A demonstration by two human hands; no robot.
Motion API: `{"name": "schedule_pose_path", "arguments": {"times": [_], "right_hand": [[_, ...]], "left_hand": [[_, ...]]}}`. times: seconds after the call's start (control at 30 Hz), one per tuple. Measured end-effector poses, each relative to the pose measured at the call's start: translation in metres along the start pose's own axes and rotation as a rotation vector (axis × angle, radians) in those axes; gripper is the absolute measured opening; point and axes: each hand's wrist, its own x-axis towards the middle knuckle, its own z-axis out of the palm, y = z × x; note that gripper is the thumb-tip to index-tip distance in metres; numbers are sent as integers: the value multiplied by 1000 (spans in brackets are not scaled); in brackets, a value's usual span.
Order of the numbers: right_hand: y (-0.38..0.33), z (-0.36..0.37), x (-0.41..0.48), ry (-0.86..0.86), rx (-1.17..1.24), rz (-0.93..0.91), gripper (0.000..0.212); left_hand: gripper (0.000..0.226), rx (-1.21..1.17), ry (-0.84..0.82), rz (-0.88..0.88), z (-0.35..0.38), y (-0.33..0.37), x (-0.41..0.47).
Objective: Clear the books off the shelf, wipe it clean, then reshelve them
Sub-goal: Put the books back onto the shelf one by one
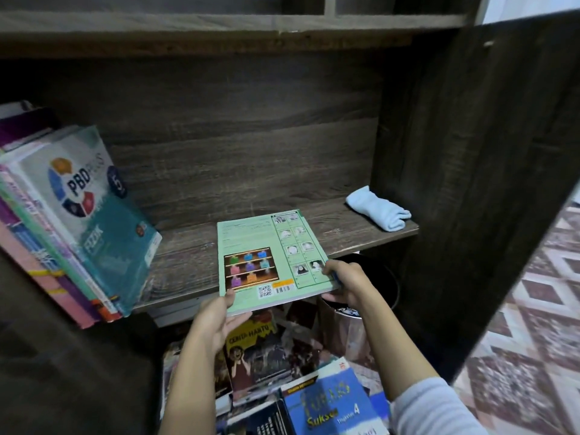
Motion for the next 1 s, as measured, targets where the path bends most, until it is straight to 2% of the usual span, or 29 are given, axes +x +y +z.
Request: {"name": "schedule_pose_path", "arguments": {"times": [0.07,0.23,0.33,0.43,0.53,0.77,0.83,0.87,0.93,1.0], "right_hand": [[0,-1,0,-30,-59,35,16],[9,-1,0,-274,-117,124,19],[11,0,3,-360,-25,127,20],[8,5,2,-338,87,73,24],[5,11,-2,-276,89,-36,32],[-16,20,-25,-260,131,-250,32],[-22,24,-32,-261,175,-307,31],[-26,27,-38,-269,199,-334,29],[-31,35,-49,-285,236,-389,26],[-33,49,-60,-287,221,-469,24]], "left_hand": [[6,58,8,-22,-4,5,-2],[9,99,-28,-17,-12,7,-8],[11,102,-33,0,-15,6,-10],[18,128,-17,33,-14,7,-10],[20,140,-13,62,-12,7,-11],[20,70,-19,106,-10,20,-19],[25,120,30,161,-9,26,-23],[28,229,91,228,-12,30,-24],[37,511,256,403,-16,40,-28],[44,576,392,579,-21,56,-39]]}}
